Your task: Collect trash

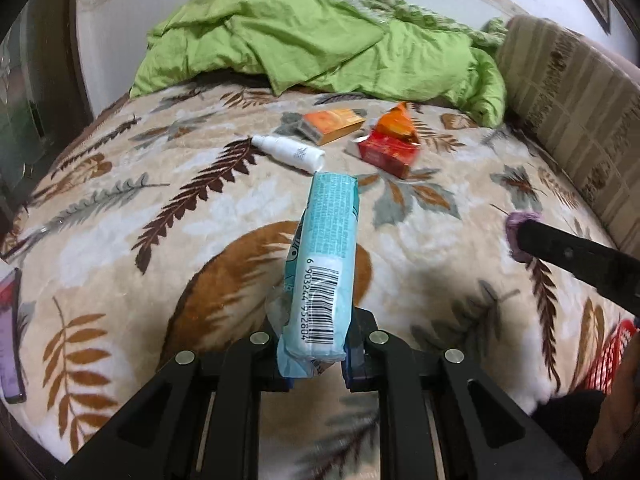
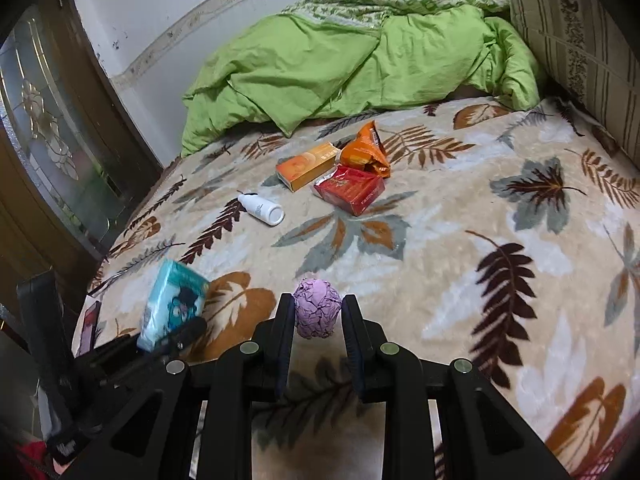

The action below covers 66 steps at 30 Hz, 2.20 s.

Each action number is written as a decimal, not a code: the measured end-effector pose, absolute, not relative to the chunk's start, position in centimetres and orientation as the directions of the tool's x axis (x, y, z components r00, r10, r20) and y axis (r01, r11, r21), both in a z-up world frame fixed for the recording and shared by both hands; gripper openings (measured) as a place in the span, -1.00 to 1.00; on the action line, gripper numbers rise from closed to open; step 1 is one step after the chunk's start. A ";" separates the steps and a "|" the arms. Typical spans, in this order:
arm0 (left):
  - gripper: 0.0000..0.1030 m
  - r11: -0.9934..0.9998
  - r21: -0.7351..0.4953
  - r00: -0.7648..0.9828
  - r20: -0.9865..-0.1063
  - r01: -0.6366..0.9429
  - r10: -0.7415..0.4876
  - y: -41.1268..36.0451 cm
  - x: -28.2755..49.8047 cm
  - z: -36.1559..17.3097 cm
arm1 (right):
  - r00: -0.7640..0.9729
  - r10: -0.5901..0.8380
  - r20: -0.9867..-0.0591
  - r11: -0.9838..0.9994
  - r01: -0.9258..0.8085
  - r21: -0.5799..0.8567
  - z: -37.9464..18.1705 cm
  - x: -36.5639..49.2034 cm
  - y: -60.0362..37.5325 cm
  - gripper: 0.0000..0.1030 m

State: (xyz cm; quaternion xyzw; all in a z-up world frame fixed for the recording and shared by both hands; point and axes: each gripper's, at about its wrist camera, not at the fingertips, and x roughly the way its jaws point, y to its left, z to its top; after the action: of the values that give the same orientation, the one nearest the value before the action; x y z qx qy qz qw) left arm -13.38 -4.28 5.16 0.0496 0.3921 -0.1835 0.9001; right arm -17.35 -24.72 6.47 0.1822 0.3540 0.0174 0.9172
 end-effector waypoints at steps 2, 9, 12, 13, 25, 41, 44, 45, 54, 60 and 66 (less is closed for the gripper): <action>-0.70 0.926 -0.026 0.649 -0.706 0.376 -0.283 -4.4 -14.3 5.5 | 0.753 0.161 -0.638 0.935 0.092 0.344 6.4 -17.8 -24.5 -0.51; -0.70 0.927 0.006 0.680 -0.682 0.375 -0.271 -4.1 -14.9 5.8 | 0.779 0.159 -0.606 0.937 0.075 0.341 6.8 -18.5 -24.3 -0.51; -0.70 0.929 0.000 0.679 -0.683 0.369 -0.270 -3.9 -14.8 5.7 | 0.787 0.161 -0.595 0.935 0.072 0.347 6.9 -18.8 -24.4 -0.51; -0.70 0.930 -0.003 0.680 -0.682 0.367 -0.270 -3.9 -14.7 5.7 | 0.789 0.160 -0.593 0.936 0.069 0.345 7.0 -18.9 -24.3 -0.51; -0.70 0.926 0.010 0.693 -0.667 0.377 -0.275 -4.1 -14.8 5.8 | 0.786 0.157 -0.598 0.941 0.065 0.332 7.0 -18.9 -23.9 -0.51; -0.70 0.924 0.016 0.694 -0.666 0.381 -0.275 -4.6 -14.9 5.9 | 0.785 0.159 -0.599 0.939 0.066 0.336 7.0 -18.8 -24.0 -0.51; -0.70 0.923 0.020 0.694 -0.666 0.383 -0.273 -4.8 -14.9 5.9 | 0.785 0.160 -0.598 0.939 0.066 0.338 6.9 -18.9 -23.9 -0.51; -0.70 0.923 0.021 0.694 -0.666 0.384 -0.274 -4.8 -14.9 5.9 | 0.785 0.161 -0.598 0.939 0.065 0.338 6.9 -18.9 -23.9 -0.51; -0.70 0.917 0.034 0.696 -0.662 0.397 -0.277 -5.1 -14.9 5.8 | 0.785 0.161 -0.599 0.939 0.065 0.338 6.9 -18.8 -24.1 -0.51; -0.70 0.918 0.034 0.697 -0.662 0.396 -0.276 -5.2 -15.0 5.8 | 0.784 0.162 -0.599 0.939 0.065 0.339 6.9 -18.8 -24.0 -0.51; -0.70 0.918 0.033 0.696 -0.663 0.395 -0.276 -5.2 -15.0 5.8 | 0.784 0.162 -0.599 0.938 0.065 0.340 6.9 -18.8 -24.0 -0.51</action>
State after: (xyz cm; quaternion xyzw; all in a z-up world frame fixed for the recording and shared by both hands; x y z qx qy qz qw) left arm -15.00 -5.24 5.83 0.0866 0.3441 -0.1829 0.9169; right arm -18.84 -23.98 6.88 0.1737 0.3273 0.0261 0.9284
